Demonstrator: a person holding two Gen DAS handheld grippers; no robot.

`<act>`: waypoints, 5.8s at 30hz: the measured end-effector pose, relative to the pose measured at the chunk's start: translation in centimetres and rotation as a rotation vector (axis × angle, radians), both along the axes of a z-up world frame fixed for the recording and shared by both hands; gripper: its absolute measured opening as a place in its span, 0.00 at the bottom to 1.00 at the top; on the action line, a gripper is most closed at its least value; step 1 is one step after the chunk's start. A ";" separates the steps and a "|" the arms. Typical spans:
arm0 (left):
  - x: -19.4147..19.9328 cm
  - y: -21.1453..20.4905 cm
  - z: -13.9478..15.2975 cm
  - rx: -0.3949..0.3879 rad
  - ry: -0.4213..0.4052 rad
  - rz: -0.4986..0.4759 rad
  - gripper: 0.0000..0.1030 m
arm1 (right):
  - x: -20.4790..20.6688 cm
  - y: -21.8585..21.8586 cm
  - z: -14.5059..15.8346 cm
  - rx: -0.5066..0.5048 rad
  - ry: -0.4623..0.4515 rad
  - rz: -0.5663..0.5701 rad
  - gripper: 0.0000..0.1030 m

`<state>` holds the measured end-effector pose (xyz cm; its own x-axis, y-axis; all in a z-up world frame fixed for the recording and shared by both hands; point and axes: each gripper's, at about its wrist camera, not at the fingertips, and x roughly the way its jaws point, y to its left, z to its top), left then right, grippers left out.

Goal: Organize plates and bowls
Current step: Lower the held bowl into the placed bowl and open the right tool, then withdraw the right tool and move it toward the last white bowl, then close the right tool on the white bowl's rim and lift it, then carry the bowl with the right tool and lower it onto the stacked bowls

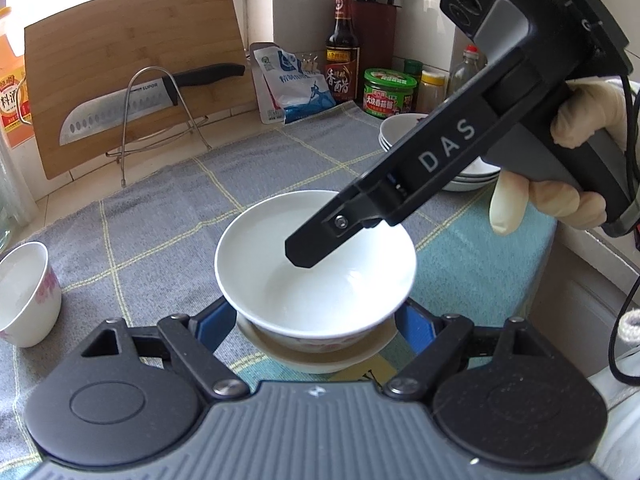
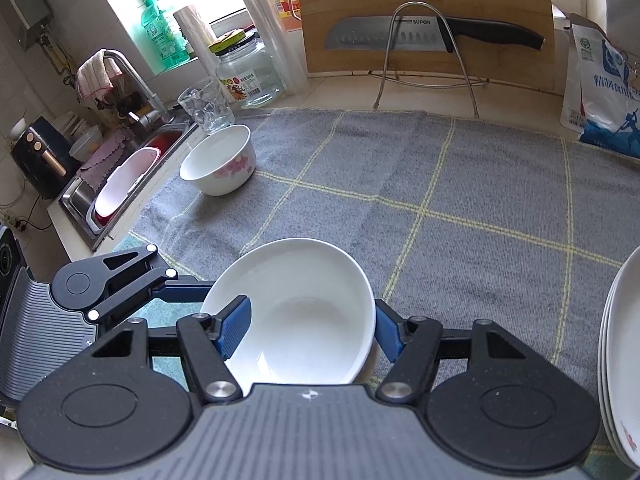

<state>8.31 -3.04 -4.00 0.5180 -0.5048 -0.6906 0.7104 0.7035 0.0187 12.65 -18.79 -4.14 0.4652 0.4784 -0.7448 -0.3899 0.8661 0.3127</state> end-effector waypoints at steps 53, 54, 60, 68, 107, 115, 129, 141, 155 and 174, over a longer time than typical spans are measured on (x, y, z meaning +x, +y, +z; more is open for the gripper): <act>2.6 11.2 1.3 0.027 -0.167 0.351 0.93 | 2.7 9.1 4.4 -0.175 -0.225 0.143 1.00; 3.1 11.9 1.2 0.036 -0.176 0.376 0.93 | 3.1 9.9 4.5 -0.187 -0.231 0.155 1.00; 5.6 15.4 0.3 0.045 -0.191 0.451 0.93 | 5.4 14.4 5.0 -0.223 -0.249 0.218 1.00; 8.9 17.2 -1.6 0.032 -0.156 0.429 0.93 | 9.0 18.2 4.6 -0.230 -0.221 0.253 1.00; 13.1 17.7 -3.1 -0.058 -0.114 0.352 0.88 | 20.1 23.1 -2.2 -0.155 0.018 0.326 0.74; 12.4 17.3 -2.3 -0.059 -0.112 0.342 0.88 | 18.8 22.4 -0.9 -0.146 -0.002 0.317 0.74; 8.4 15.0 1.3 -0.043 -0.138 0.315 0.88 | 14.4 19.1 2.9 -0.075 -0.031 0.306 0.75; 4.8 12.3 3.1 -0.042 -0.152 0.268 0.88 | 10.1 15.2 4.7 -0.054 -0.061 0.285 0.75; 1.3 7.0 4.0 -0.051 -0.166 0.152 0.88 | 4.7 8.2 6.0 -0.031 -0.082 0.190 0.75; -0.3 1.0 2.4 -0.081 -0.090 -0.007 0.88 | -0.1 1.3 4.6 -0.070 -0.054 0.030 0.75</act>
<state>8.05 -2.08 -1.61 0.5720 -0.5609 -0.5985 0.7135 0.7001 0.0259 12.51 -17.48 0.47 0.4921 0.4400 -0.7511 -0.4308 0.8729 0.2291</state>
